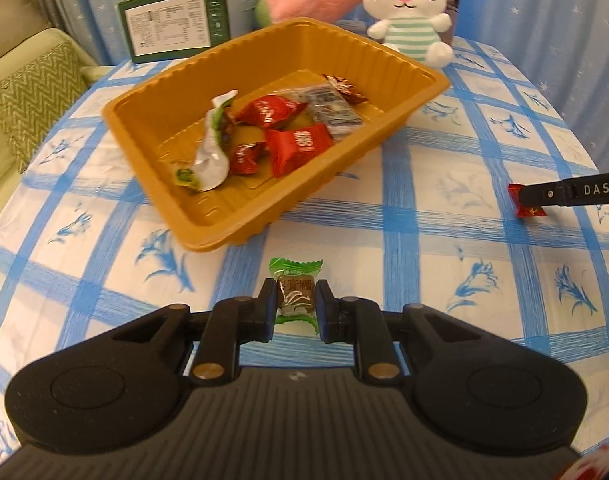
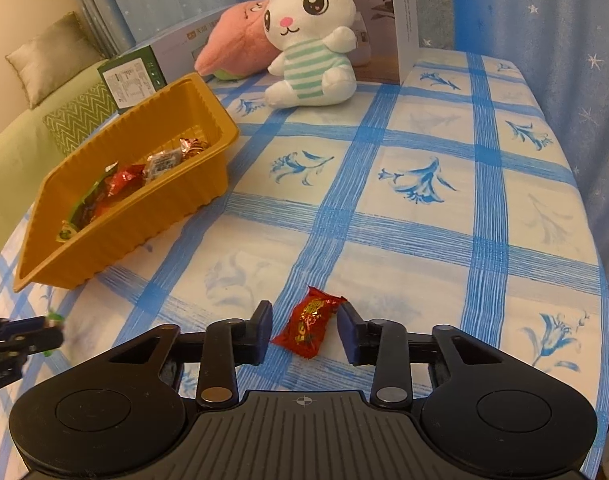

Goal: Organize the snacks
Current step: 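Carry both held candies over the orange tray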

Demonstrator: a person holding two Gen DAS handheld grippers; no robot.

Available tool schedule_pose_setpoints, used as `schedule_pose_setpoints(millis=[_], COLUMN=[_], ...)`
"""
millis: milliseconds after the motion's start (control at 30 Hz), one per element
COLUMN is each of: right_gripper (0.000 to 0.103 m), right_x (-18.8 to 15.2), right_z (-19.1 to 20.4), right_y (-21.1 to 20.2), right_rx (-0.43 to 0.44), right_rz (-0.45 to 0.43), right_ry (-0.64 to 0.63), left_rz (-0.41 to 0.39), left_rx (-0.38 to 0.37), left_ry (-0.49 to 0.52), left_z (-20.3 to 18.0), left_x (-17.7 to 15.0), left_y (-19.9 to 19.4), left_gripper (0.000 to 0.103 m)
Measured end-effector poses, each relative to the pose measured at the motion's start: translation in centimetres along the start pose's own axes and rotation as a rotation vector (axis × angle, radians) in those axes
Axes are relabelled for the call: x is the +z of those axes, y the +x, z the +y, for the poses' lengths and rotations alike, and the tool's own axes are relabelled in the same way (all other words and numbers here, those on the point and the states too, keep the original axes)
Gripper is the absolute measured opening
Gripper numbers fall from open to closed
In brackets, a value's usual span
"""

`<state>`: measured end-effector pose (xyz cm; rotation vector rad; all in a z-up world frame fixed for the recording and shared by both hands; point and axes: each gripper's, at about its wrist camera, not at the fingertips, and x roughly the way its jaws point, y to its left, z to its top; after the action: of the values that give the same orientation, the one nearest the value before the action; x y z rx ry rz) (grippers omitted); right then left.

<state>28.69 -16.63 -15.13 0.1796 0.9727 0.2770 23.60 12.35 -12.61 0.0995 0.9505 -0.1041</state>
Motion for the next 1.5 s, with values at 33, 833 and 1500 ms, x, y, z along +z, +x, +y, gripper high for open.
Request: schedule_pose_setpoints(millis=[33, 833, 1500], right_gripper=[0.035, 0.021, 0.021], right_x=[0.0, -0.9, 2.6], right_z=[0.0, 2.6, 9.3], right_y=[0.1, -2.7, -5.2], right_rx=[0.000, 0.052, 0.201], right_rz=[0.000, -0.023, -0.060], right_ry=[0.000, -0.067, -0.156], left_rz=[-0.001, -0.075, -0.156], left_rx=[0.004, 0.002, -0.007], left_ry=[-0.004, -0.051, -0.080], left_z=[0.2, 0.8, 2.8], left_x=[0.0, -0.1, 4.1], left_y=[-0.1, -4.7, -7.3], left_gripper=[0.018, 0.018, 0.018])
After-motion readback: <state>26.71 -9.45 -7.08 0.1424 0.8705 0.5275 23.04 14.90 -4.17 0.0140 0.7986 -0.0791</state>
